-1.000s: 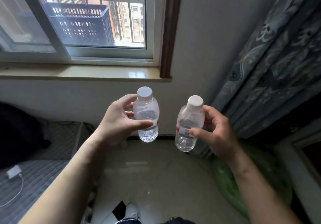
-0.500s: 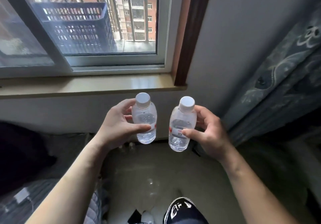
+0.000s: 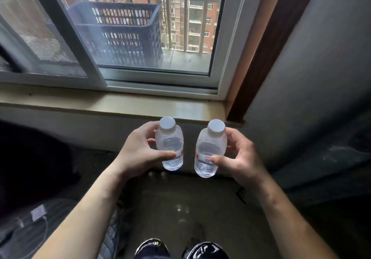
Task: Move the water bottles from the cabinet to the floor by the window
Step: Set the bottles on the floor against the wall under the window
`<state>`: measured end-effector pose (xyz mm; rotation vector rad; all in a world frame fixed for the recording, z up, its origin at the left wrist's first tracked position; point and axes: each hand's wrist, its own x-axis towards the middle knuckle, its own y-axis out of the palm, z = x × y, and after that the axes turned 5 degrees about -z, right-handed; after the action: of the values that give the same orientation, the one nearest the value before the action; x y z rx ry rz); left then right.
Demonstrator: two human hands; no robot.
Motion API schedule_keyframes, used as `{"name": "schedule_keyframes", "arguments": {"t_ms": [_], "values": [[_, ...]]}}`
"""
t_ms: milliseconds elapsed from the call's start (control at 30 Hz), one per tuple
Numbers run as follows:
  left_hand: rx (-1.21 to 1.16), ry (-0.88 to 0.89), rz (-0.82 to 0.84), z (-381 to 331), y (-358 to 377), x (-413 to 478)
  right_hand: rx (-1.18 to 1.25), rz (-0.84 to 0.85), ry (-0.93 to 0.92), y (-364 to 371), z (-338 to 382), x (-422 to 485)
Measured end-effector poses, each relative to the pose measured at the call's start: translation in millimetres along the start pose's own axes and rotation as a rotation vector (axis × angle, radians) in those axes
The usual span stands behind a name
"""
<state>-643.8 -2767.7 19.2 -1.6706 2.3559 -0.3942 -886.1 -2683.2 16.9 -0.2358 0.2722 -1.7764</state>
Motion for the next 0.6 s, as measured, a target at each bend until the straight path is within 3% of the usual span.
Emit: {"name": "schedule_keyframes", "arguments": {"t_ms": [300,600], "values": [[0.01,-0.092,0.013,56.5,0.2,36.2,-0.034,0.055,0.103,31.0,-44.4,47.0],[0.048,-0.131,0.111,194.5,31.9,90.0,-0.077,0.034,0.194,91.1,-165.5,87.3]]}}
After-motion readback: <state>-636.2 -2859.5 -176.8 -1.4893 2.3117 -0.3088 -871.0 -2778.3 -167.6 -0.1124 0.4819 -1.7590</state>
